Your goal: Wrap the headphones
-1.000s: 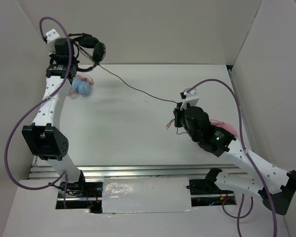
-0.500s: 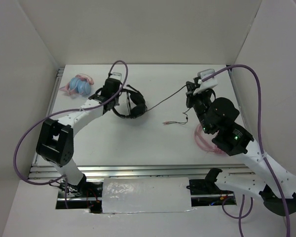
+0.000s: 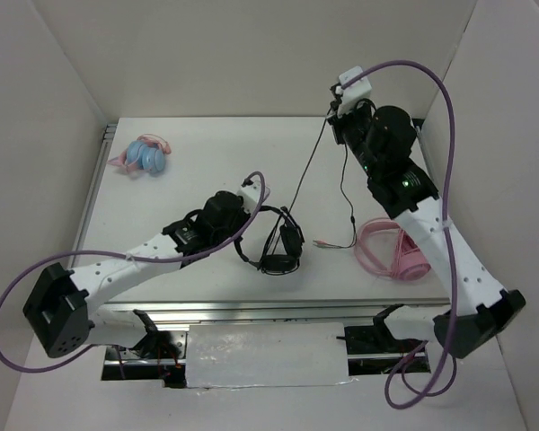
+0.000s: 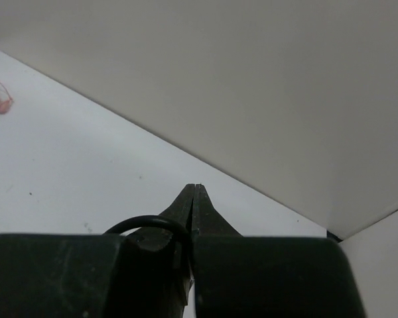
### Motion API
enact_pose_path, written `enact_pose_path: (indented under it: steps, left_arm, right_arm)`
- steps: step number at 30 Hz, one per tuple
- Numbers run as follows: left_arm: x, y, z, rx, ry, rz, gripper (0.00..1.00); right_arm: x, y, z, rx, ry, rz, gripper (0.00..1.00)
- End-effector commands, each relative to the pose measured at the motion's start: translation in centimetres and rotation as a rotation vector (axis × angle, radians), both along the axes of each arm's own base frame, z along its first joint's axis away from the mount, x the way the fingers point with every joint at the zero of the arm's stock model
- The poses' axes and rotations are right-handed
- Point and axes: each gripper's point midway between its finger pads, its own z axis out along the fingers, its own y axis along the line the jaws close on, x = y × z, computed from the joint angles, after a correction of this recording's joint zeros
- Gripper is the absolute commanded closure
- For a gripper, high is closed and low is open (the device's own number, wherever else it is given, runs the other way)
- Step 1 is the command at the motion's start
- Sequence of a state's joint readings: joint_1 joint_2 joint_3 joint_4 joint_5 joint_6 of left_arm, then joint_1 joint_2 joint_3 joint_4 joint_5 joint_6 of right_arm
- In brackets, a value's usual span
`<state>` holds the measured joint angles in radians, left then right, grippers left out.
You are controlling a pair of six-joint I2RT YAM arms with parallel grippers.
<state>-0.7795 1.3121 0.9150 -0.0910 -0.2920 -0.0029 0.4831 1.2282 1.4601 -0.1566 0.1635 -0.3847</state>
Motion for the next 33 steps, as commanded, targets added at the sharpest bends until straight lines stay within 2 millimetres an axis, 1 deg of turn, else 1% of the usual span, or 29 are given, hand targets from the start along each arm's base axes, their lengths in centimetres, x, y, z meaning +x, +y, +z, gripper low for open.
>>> enact_pose_path:
  steps: [1,2,3,4,5,6,7,8,9,10,13,14,15,16,17,18,19,20,21,22,23,24,25,26,27,28,30,31,33]
  left_arm:
    - [-1.1,-1.5,3.8,-0.107,-0.088,-0.075,1.0]
    - [-1.6,-1.6,4.0,-0.114,-0.086,-0.092,1.0]
    - [-2.7,-2.3,4.4,-0.134,-0.086,-0.141,1.0]
    - [-3.3,-2.6,4.6,-0.142,-0.088,-0.166,1.0]
    - [-3.7,-2.9,5.0,-0.145,-0.096,-0.188,1.0]
    - [-4.5,-3.4,5.1,-0.15,-0.095,-0.215,1.0]
    - [-4.9,-3.5,5.7,-0.157,-0.106,-0.23,1.0]
    - [-5.1,-3.6,6.1,-0.159,-0.114,-0.233,1.0]
    - [-5.5,-3.8,6.7,-0.163,-0.12,-0.244,1.0]
    - [-5.6,-3.8,7.0,-0.163,-0.122,-0.247,1.0]
    - [-6.1,-4.0,8.1,-0.175,-0.143,-0.266,1.0]
    - [-6.2,-4.1,8.5,-0.185,-0.152,-0.272,1.0]
    - [-6.3,-4.1,9.1,-0.199,-0.166,-0.282,1.0]
    - [-6.5,-4.2,9.2,-0.202,-0.167,-0.288,1.0]
    - [-6.4,-4.1,9.5,-0.205,-0.173,-0.274,1.0]
    - [-6.1,-3.9,9.7,-0.208,-0.176,-0.258,1.0]
    - [-5.9,-3.6,9.6,-0.193,-0.174,-0.238,1.0]
    - [-5.3,-3.1,9.7,-0.179,-0.185,-0.196,1.0]
    - [-5.0,-2.8,9.6,-0.168,-0.19,-0.172,1.0]
    - [-4.6,-2.3,9.8,-0.16,-0.198,-0.142,1.0]
    - [-3.9,-1.7,9.8,-0.145,-0.208,-0.098,1.0]
    - [-3.5,-1.4,9.8,-0.138,-0.209,-0.079,1.0]
    - [-3.2,-1.1,9.7,-0.126,-0.209,-0.064,1.0]
    - [-3.1,-1.0,9.8,-0.121,-0.213,-0.054,1.0]
    - [-3.1,-1.1,9.8,-0.12,-0.215,-0.061,1.0]
    - [-3.1,-1.2,9.8,-0.124,-0.216,-0.064,1.0]
    - [-3.0,-1.2,9.8,-0.127,-0.213,-0.058,1.0]
    - [-3.0,-1.3,10.0,-0.132,-0.213,-0.063,1.0]
    - [-3.3,-2.0,10.7,-0.169,-0.222,-0.1,1.0]
  right_arm:
    - [2.5,0.7,0.2,-0.012,0.014,0.081,1.0]
    - [4.1,0.2,-1.3,0.0,0.061,0.078,1.0]
    - [4.4,0.8,-1.3,-0.003,0.069,0.135,1.0]
    - [5.0,1.0,-2.0,0.002,0.089,0.156,1.0]
    - [6.3,0.8,-3.5,0.014,0.132,0.16,1.0]
    - [6.6,1.2,-3.6,0.014,0.14,0.203,1.0]
    - [7.1,1.4,-4.3,0.015,0.16,0.215,1.0]
    - [8.2,1.5,-5.8,0.029,0.202,0.215,1.0]
    - [8.4,1.6,-6.3,0.027,0.218,0.239,1.0]
    - [9.1,1.5,-7.6,0.032,0.254,0.238,1.0]
    - [10.5,0.9,-10.3,0.06,0.31,0.213,1.0]
    - [10.7,0.6,-11.6,0.069,0.334,0.211,1.0]
    - [11.0,0.1,-12.3,0.083,0.352,0.219,1.0]
    - [11.4,-0.1,-13.3,0.1,0.374,0.218,1.0]
    - [11.6,-0.5,-14.6,0.113,0.404,0.203,1.0]
    - [11.9,-1.3,-15.0,0.144,0.417,0.177,1.0]
    - [12.1,-1.7,-15.2,0.165,0.415,0.165,1.0]
    - [11.9,-2.2,-16.6,0.185,0.439,0.151,1.0]
    - [11.7,-3.0,-16.2,0.224,0.429,0.135,1.0]
    - [11.8,-3.3,-16.1,0.241,0.409,0.137,1.0]
    - [11.4,-3.6,-17.0,0.256,0.426,0.135,1.0]
    - [11.0,-3.8,-16.8,0.275,0.423,0.141,1.0]
    - [10.6,-4.0,-17.8,0.28,0.449,0.156,1.0]
    - [10.3,-4.1,-18.3,0.283,0.46,0.155,1.0]
    - [10.3,-4.2,-17.6,0.287,0.423,0.154,1.0]
    - [9.9,-4.4,-18.8,0.285,0.444,0.149,1.0]
    - [9.6,-4.5,-19.1,0.292,0.446,0.155,1.0]
    - [9.4,-4.6,-19.7,0.292,0.461,0.159,1.0]
    - [9.4,-4.5,-20.4,0.294,0.484,0.167,1.0]
